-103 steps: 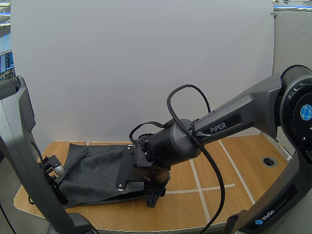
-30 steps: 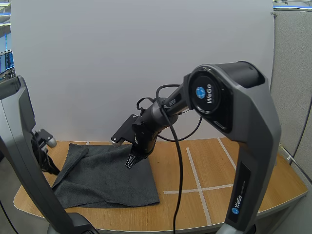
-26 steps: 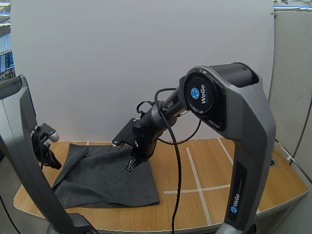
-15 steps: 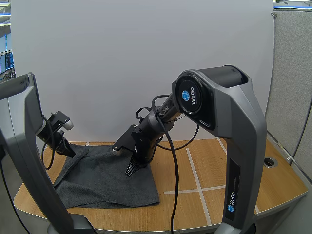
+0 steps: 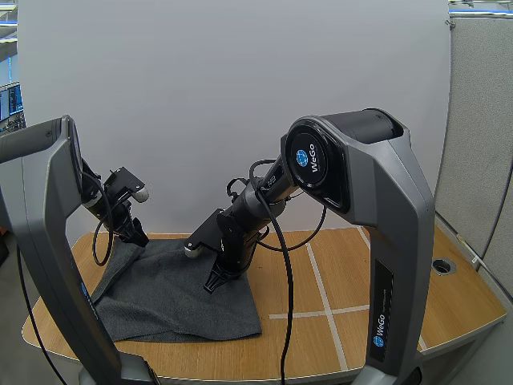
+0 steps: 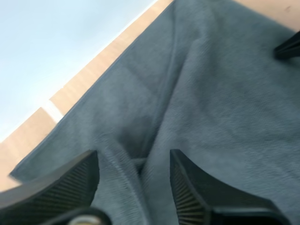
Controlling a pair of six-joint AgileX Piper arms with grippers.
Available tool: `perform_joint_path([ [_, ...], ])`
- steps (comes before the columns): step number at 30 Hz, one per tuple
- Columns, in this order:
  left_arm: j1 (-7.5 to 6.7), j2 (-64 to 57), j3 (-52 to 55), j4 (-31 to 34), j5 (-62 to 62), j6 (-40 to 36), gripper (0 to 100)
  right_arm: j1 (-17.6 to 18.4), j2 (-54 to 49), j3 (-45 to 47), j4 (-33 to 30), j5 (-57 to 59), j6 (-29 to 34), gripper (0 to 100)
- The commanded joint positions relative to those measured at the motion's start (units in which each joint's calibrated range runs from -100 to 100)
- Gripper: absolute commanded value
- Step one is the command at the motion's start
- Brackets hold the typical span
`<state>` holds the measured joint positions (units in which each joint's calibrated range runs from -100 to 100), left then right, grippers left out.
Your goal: Fold the towel
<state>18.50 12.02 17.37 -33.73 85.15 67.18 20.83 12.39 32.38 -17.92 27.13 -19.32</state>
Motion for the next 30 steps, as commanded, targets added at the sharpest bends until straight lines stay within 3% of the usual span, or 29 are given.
perform_joint_path([
  [1,-0.33,-0.01,-0.75,3.75,-7.10,-1.81,75,-0.17,0.23,-0.06,0.96,2.01,-0.77,0],
  [17,-0.99,4.34,-0.89,3.78,-18.01,-1.35,75,-0.17,5.12,-0.06,0.96,1.90,-1.19,0],
  [30,-2.07,4.34,-1.77,0.99,-14.90,-0.75,75,-0.17,7.01,-0.06,0.96,2.92,-1.19,0],
])
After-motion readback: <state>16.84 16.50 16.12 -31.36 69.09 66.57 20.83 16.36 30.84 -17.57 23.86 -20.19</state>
